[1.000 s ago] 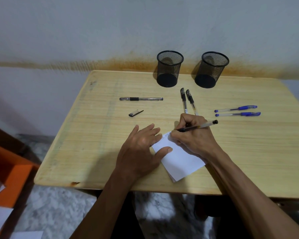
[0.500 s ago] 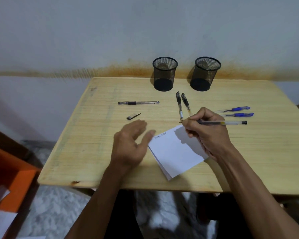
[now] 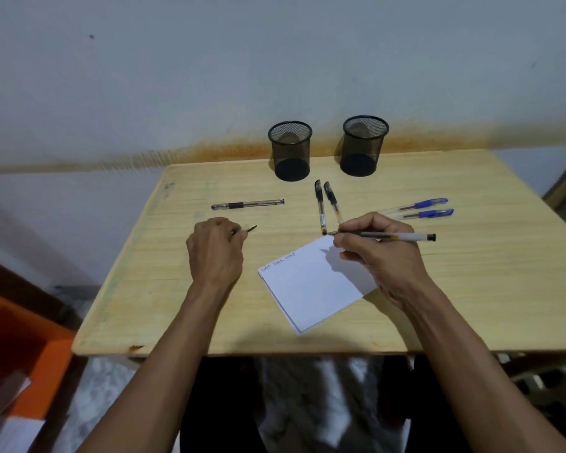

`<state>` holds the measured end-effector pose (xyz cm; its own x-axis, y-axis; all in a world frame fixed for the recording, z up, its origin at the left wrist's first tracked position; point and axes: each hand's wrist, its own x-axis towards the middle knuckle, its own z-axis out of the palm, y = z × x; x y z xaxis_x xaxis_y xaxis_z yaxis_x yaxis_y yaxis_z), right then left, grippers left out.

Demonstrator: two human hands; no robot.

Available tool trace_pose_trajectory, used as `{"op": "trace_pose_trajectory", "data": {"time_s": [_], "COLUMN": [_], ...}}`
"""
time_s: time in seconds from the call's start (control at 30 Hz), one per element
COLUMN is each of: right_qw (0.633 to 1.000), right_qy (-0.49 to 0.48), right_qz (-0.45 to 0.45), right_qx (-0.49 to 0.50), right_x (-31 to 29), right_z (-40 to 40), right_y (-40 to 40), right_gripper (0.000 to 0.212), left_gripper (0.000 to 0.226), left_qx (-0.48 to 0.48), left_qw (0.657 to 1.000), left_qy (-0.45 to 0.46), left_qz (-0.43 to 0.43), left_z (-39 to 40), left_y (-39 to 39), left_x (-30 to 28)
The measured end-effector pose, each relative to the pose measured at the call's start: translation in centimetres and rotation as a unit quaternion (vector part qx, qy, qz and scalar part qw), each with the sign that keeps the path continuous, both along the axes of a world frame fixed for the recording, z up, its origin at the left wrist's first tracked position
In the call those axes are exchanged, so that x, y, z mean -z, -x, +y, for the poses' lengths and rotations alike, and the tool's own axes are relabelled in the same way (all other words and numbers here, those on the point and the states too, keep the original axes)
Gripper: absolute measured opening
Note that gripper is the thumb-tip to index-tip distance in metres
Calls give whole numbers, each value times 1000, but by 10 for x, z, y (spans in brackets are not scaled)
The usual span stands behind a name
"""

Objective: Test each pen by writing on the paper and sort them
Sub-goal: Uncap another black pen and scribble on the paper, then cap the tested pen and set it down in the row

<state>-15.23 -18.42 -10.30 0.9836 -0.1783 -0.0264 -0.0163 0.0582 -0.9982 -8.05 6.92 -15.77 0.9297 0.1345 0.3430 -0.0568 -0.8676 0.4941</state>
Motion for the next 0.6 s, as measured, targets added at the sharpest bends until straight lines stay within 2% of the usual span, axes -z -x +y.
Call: {"op": "trace_pose_trajectory", "data": {"time_s": [0.13,0.3,0.43,0.6], "right_qw": [1000,997,996,987], "right_qy": [4,-60,35,126], "right_qz": [-10,-44,-79,-103], "right_qx": [5,0,-31,3], "right_x": [-4,-21,-34,-34], "right_z": [-3,-7,-6,-13], "right_y": [9,19,27,35], "right_gripper": [15,19,9,6], "left_gripper": [9,6,8,13], "left_qx": [11,49,110,144], "left_qw": [999,977,952,946], "left_qy": [32,200,286,288], "left_qz": [-12,-46,-19,-38], "left_z": [-7,-39,-65,-74], "left_y": [13,66,87,99], "left_x": [-13,-46,-56,-60]}}
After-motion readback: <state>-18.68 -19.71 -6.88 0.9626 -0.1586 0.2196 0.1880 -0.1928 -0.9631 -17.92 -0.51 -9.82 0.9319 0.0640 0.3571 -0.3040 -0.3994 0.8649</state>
